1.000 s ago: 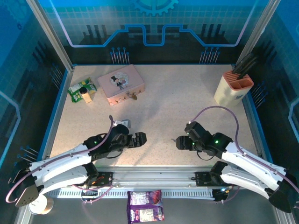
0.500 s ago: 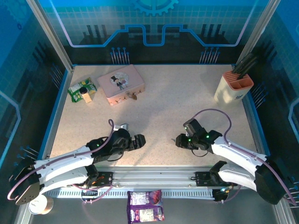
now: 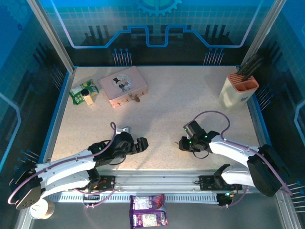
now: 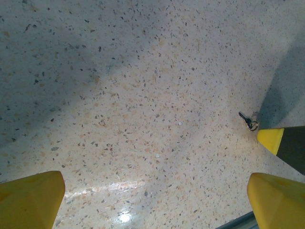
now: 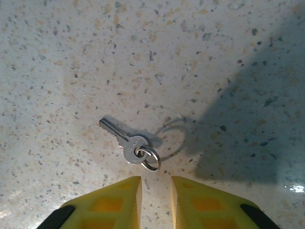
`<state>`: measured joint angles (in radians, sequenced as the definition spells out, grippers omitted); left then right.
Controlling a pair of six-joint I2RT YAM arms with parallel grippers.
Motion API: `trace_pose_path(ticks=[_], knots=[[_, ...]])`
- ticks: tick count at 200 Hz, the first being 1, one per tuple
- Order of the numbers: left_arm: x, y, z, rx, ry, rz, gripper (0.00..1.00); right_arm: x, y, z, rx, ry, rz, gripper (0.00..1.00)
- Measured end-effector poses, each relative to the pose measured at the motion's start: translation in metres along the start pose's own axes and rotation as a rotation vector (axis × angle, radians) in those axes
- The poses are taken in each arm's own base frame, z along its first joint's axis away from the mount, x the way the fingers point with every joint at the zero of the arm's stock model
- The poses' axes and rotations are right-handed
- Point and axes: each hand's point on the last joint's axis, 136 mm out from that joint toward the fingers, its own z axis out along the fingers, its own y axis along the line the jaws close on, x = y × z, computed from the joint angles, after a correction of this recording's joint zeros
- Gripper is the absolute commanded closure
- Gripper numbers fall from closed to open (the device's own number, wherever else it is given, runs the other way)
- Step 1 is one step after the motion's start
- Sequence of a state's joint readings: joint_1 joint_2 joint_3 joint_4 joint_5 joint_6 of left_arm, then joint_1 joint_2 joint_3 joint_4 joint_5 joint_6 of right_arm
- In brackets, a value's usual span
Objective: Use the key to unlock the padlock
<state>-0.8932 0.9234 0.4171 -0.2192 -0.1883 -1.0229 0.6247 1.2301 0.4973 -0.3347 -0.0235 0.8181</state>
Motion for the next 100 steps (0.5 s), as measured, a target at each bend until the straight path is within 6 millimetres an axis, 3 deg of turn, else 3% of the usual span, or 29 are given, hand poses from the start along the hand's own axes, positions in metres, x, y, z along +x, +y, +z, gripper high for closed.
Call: trace_pose_path(ticks=[100], knots=[[0.002, 0.0039, 0.0029, -0.02, 0.008, 0.003, 0.01, -0.006, -0.0038, 0.006, 0.03, 0.012, -0.002, 0.75]])
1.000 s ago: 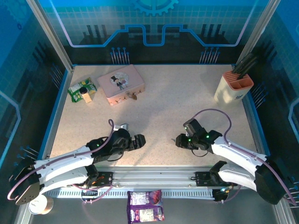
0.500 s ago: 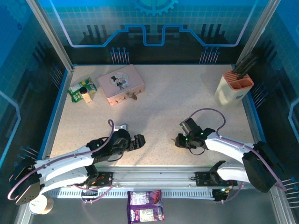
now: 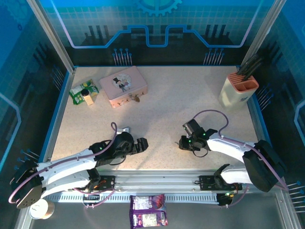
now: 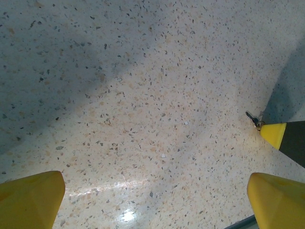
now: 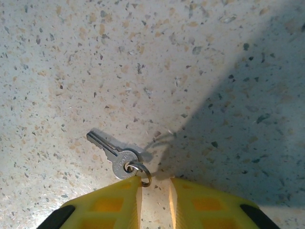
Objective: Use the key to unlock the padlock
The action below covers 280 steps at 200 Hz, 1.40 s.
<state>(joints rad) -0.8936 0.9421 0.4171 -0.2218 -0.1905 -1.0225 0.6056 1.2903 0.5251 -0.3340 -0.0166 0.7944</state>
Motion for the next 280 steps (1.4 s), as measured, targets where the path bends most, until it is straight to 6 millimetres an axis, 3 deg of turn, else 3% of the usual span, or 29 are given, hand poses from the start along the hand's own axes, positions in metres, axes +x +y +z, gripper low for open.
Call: trace_pose_path(ticks=[46, 117, 280], knots=[[0.001, 0.001, 0.001, -0.007, 0.003, 0.001, 0.01, -0.001, 0.002, 0.0, -0.003, 0.015, 0.004, 0.75], [0.001, 0.001, 0.001, -0.008, 0.003, 0.003, 0.01, -0.019, 0.014, -0.001, -0.035, -0.044, -0.01, 0.75], [-0.003, 0.001, -0.004, -0.001, -0.018, 0.002, 0.01, -0.015, 0.012, 0.006, 0.085, -0.039, -0.085, 0.73]])
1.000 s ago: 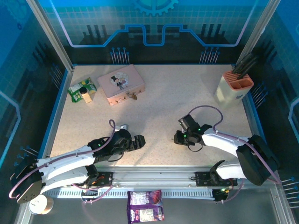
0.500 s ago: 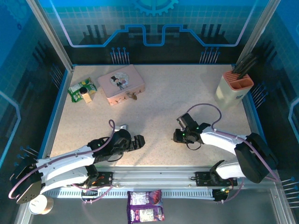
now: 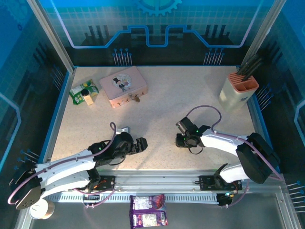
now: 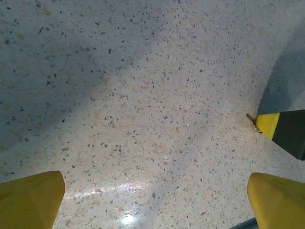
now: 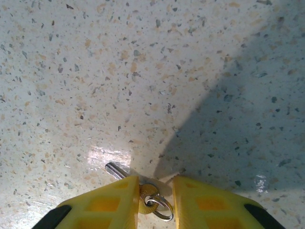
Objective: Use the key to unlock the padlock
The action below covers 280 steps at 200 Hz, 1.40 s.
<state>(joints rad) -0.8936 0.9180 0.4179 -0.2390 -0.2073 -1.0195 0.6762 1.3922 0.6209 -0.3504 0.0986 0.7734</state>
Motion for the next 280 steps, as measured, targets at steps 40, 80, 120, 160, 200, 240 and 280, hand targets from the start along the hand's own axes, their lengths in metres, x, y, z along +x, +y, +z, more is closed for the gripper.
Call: trace_pose_path(ticks=[40, 80, 120, 160, 200, 240, 280], knots=[[-0.001, 0.001, 0.0, -0.003, -0.006, 0.0, 0.01, 0.003, 0.002, 0.0, 0.012, -0.003, -0.019, 0.73], [0.0, 0.002, 0.0, -0.009, -0.003, 0.001, 0.01, 0.006, 0.004, 0.0, 0.036, -0.007, -0.043, 0.73], [-0.001, 0.003, -0.001, -0.012, -0.005, 0.002, 0.01, 0.006, 0.003, 0.001, 0.053, -0.013, -0.044, 0.78], [-0.001, 0.005, -0.001, -0.02, -0.009, 0.003, 0.01, 0.006, 0.002, 0.0, 0.062, -0.02, -0.048, 0.82], [-0.003, 0.005, -0.001, -0.023, -0.019, 0.003, 0.01, 0.005, 0.002, 0.0, 0.066, -0.026, -0.044, 0.89], [-0.012, 0.002, -0.001, -0.026, -0.054, -0.008, 0.01, 0.006, 0.004, -0.005, 0.042, -0.046, -0.044, 0.93], [-0.03, -0.015, 0.004, 0.011, -0.101, -0.047, 0.01, -0.006, 0.021, -0.03, -0.084, -0.149, -0.023, 0.94]])
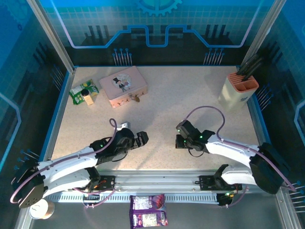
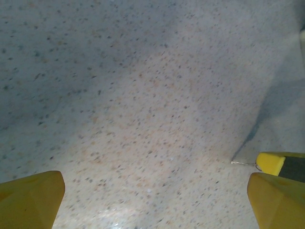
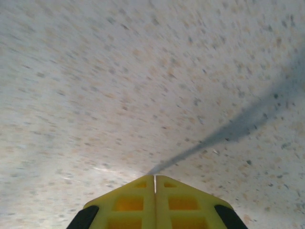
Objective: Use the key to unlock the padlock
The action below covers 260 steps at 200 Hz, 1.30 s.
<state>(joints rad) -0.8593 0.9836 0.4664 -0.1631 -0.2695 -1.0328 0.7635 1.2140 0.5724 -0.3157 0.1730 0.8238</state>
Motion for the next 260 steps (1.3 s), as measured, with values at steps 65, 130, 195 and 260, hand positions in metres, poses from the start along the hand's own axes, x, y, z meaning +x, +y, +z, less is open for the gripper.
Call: trace_pose_path(ticks=[65, 130, 195, 260], knots=[[-0.006, -0.034, 0.012, 0.08, 0.01, -0.054, 0.01, -0.024, 0.027, -0.023, -0.206, -0.151, 0.133, 0.97], [-0.011, -0.072, 0.015, 0.232, 0.025, -0.112, 0.03, -0.074, 0.062, -0.079, -0.466, -0.363, 0.215, 1.0], [-0.021, -0.108, 0.018, 0.395, 0.081, -0.432, 0.18, -0.09, 0.084, -0.081, -0.615, -0.438, 0.241, 1.0], [-0.02, -0.111, 0.023, 0.44, 0.126, -0.657, 0.18, -0.092, 0.12, -0.079, -0.74, -0.461, 0.217, 1.0]])
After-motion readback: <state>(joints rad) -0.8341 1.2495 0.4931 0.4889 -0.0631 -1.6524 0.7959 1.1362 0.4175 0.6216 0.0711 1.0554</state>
